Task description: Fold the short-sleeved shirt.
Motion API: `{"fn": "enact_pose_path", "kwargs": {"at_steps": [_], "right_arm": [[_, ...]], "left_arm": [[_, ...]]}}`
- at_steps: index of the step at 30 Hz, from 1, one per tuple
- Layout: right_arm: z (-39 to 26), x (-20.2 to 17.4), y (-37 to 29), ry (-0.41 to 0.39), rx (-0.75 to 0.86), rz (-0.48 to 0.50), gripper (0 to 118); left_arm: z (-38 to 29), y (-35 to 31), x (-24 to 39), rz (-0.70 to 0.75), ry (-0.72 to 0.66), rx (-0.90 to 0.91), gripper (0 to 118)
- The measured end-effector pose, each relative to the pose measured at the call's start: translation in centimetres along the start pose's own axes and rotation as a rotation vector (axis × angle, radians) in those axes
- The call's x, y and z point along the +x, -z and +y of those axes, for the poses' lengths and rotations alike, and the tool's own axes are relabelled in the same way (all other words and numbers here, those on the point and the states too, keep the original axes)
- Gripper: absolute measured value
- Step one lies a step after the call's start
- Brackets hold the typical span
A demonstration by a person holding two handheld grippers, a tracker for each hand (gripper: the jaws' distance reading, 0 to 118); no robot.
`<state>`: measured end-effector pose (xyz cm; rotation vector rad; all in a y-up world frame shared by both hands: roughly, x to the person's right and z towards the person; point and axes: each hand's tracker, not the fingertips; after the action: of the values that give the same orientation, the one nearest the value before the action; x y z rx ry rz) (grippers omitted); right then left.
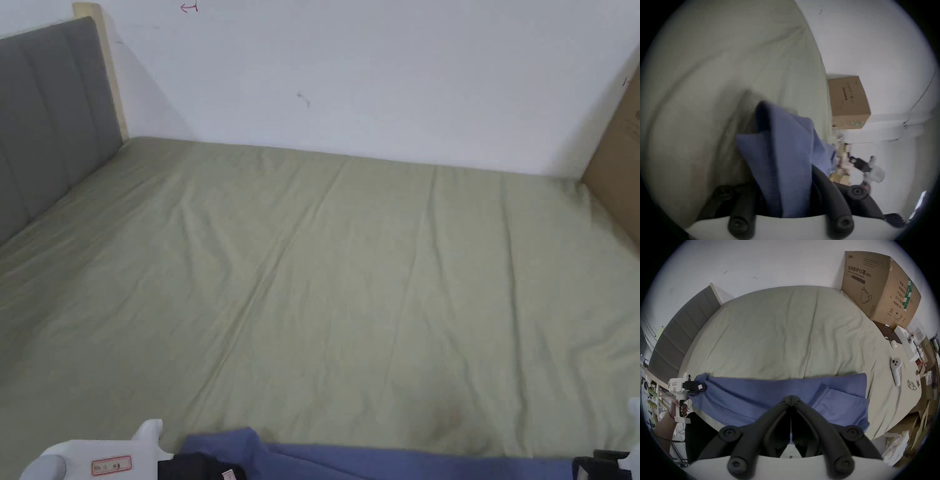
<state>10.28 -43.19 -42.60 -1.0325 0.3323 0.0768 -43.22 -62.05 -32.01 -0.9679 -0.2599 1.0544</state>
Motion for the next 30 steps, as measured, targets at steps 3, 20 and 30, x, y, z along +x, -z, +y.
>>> {"fn": "enact_pose_path", "kwargs": {"at_steps": [3, 20, 30], "right_arm": [[0.0, -0.1, 0.2, 0.003, -0.006, 0.014, 0], [-1.4, 1.4, -1.8, 0.095, 0.035, 0.149, 0], [-2.3, 3.7, -2.7, 0.124, 0.043, 0.129, 0]], "left_arm": [[-0.7, -2.3, 3.2, 0.131, 0.121, 0.033, 11], [-3.9, 2.2, 19.3, 0.273, 0.388, -0.029, 24], [-5.5, 11.1, 23.9, 0.095, 0.358, -0.173, 105]]}}
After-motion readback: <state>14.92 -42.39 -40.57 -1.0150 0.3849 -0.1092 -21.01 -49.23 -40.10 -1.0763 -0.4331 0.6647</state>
